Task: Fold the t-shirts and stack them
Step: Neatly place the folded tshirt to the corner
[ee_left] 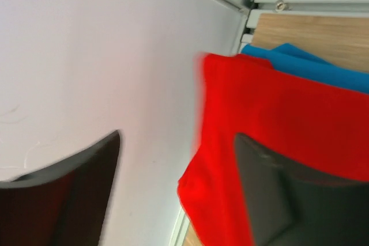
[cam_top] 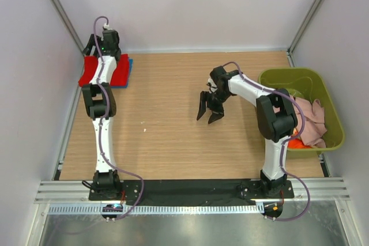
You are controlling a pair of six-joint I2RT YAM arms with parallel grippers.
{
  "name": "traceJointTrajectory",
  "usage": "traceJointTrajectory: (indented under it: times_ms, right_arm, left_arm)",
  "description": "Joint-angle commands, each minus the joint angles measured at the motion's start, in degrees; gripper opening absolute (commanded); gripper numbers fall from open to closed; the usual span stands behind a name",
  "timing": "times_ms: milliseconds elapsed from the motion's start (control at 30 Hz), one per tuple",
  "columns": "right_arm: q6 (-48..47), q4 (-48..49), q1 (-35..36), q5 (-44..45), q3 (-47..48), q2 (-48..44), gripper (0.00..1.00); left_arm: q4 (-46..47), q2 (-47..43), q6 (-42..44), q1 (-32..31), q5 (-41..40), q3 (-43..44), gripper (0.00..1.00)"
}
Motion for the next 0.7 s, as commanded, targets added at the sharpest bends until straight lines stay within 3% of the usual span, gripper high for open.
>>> traceJointTrajectory:
  times_ms: [0,67,200,400,533,567,667]
  right_arm:
    - [0.11,-2.28,-0.08,0.70,2.45,-1.10,0.64]
    - [-0.06,-3.33,-0.08,1.22,3.42,-1.71,0.64]
    - [0.11,-5.53,-0.26,2.45,5.27,-4.08,0.64]
    - [0.82,-5.80,-0.17,3.07,4.31,-8.22,0.64]
    - [1.08,-4.05,-0.17,2.90,-0.35,-13.22,0.64]
    - [1.34,-3.52,-0.17,2.46,-2.79,-15.40,0.64]
    - [2.13,-0.27,-0.17,1.76,-8.15,-19.45,0.64]
  left_arm:
    - [7.82,-0.28,-2.53,0.33,-6.77,4.70,0.90]
    - [7.64,-2.29,-5.35,0.07,-8.54,5.23,1.00]
    - [6.33,-8.18,-6.85,-2.12,-9.34,2.09,1.00]
    - [0.36,-20.57,-10.10,-11.53,-10.13,-9.18,1.00]
    - [-12.19,-29.01,-23.17,-22.04,-6.19,-17.60,1.00]
    - [-15.18,-30.94,-30.51,-23.82,-4.18,-19.70,1.00]
    - [-24.60,-37.01,-41.45,-30.67,4.17,-25.06,1.00]
